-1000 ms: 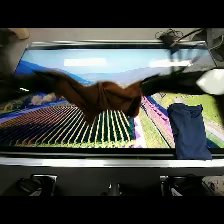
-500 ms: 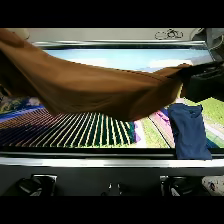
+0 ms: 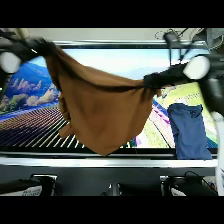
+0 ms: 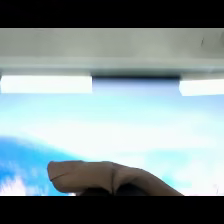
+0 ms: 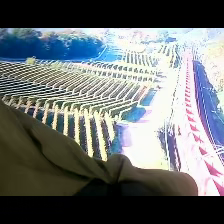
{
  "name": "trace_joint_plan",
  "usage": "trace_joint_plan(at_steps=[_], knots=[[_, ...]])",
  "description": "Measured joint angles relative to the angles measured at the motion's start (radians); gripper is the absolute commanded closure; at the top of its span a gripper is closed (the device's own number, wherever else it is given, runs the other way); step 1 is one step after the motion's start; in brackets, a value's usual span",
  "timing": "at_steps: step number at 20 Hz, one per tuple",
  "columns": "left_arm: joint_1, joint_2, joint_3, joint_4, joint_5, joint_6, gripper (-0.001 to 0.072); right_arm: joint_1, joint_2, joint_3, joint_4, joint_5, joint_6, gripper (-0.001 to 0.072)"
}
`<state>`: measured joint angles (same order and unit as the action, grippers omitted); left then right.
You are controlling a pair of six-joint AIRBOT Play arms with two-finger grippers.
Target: Fold the shirts.
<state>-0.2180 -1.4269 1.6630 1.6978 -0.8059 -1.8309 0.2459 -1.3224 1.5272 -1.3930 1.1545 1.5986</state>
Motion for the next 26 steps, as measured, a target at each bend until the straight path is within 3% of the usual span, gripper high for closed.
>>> trace_joint_plan(at_steps=[1,2,3,4,5,6,10,13,16,20,21,23,24,25,26], knots=[[0.003,-0.062,0.0,-0.042,-0.046,-0.005,0.0659,0.0,-0.059,0.0,-0.003,-0.043,0.013,0.0687],[0.002,-0.113,0.0,-0.083,-0.08,-0.006,0.0449,0.0,-0.11,0.0,-0.004,-0.071,0.029,0.0671],[0.001,-0.158,0.0,-0.129,-0.113,-0.01,0.0082,0.0,-0.155,0.0,-0.002,-0.095,0.051,0.0489],[-0.002,-0.191,0.0,-0.16,-0.141,-0.011,0.0008,0.0,-0.187,0.0,0.002,-0.112,0.071,0.0117],[-0.003,-0.215,0.001,-0.19,-0.174,-0.008,0.0008,0.0,-0.209,0.001,0.006,-0.116,0.09,0.001],[0.002,-0.228,0.005,-0.216,-0.21,0.016,0.0008,-0.003,-0.219,0.006,0.01,-0.114,0.096,0.0005],[0.092,-0.222,-0.013,-0.254,-0.452,0.153,0.0013,-0.103,-0.208,0.017,0.026,0.043,0.039,0.0044],[0.173,-0.153,-0.178,-0.309,-0.572,0.214,0.0013,-0.248,-0.188,-0.092,0.142,0.19,-0.013,0.0044],[0.202,-0.064,-0.448,-0.384,-0.541,0.27,0.0013,-0.329,-0.148,-0.324,0.292,0.25,-0.077,0.0037],[0.185,-0.017,-0.685,-0.48,-0.413,0.332,0.0018,-0.317,-0.117,-0.58,0.407,0.215,-0.154,0.0021],[0.177,-0.011,-0.71,-0.494,-0.389,0.336,0.0152,-0.296,-0.114,-0.617,0.42,0.198,-0.163,0.0021],[0.158,-0.005,-0.743,-0.51,-0.341,0.343,0.0488,-0.241,-0.111,-0.666,0.442,0.137,-0.171,0.0021],[0.149,-0.004,-0.756,-0.518,-0.317,0.343,0.0607,-0.211,-0.109,-0.682,0.446,0.1,-0.167,0.0022],[0.144,-0.003,-0.764,-0.523,-0.305,0.341,0.0679,-0.182,-0.109,-0.692,0.456,0.068,-0.151,0.0025],[0.14,0.002,-0.77,-0.525,-0.295,0.34,0.068,-0.15,-0.11,-0.7,0.473,0.039,-0.137,0.0045]])
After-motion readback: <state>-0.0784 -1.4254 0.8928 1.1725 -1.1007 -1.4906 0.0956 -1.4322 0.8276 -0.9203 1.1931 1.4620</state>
